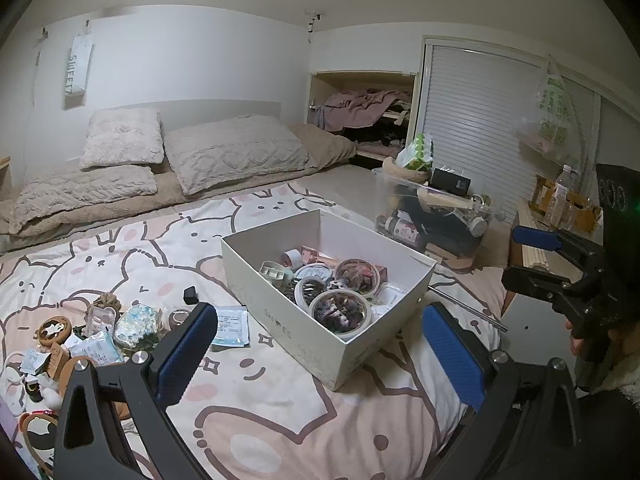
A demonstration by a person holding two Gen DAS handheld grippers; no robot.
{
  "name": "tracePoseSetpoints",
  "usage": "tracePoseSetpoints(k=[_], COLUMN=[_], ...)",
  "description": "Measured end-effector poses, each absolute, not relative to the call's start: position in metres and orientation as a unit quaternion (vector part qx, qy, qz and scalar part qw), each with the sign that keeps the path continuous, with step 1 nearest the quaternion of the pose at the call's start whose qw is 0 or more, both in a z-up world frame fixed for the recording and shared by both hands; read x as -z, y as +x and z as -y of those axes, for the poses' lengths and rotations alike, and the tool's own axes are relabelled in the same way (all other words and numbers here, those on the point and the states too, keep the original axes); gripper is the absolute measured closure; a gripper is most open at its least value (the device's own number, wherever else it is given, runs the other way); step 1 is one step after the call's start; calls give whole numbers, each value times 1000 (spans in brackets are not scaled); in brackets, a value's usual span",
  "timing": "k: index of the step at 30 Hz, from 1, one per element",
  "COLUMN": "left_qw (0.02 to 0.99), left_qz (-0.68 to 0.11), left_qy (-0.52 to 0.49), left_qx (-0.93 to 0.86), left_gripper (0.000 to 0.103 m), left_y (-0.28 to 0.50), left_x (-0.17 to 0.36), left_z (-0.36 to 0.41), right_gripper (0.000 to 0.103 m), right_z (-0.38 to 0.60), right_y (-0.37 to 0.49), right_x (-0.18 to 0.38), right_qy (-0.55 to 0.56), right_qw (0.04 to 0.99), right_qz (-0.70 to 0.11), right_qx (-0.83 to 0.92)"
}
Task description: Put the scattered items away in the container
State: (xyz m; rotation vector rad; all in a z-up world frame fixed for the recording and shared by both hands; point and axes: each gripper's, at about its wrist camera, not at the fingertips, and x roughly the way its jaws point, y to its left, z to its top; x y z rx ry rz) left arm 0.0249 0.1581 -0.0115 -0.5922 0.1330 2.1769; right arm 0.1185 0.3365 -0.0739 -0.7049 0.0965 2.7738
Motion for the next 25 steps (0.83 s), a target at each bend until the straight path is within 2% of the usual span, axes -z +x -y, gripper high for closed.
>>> tracePoseSetpoints(k=[25], left_qw=[420], left_qz=[-64], left_qy=[-237], left_qx=[-874], left_gripper=[0], left_y=[27], left_x=[17], left_z=[-162], right_gripper=[0], right_z=[-335], right_y=[119], right_x=[76], right_qy=[-247], right_qw=[136], right_qz=[-33], right_qx=[-959])
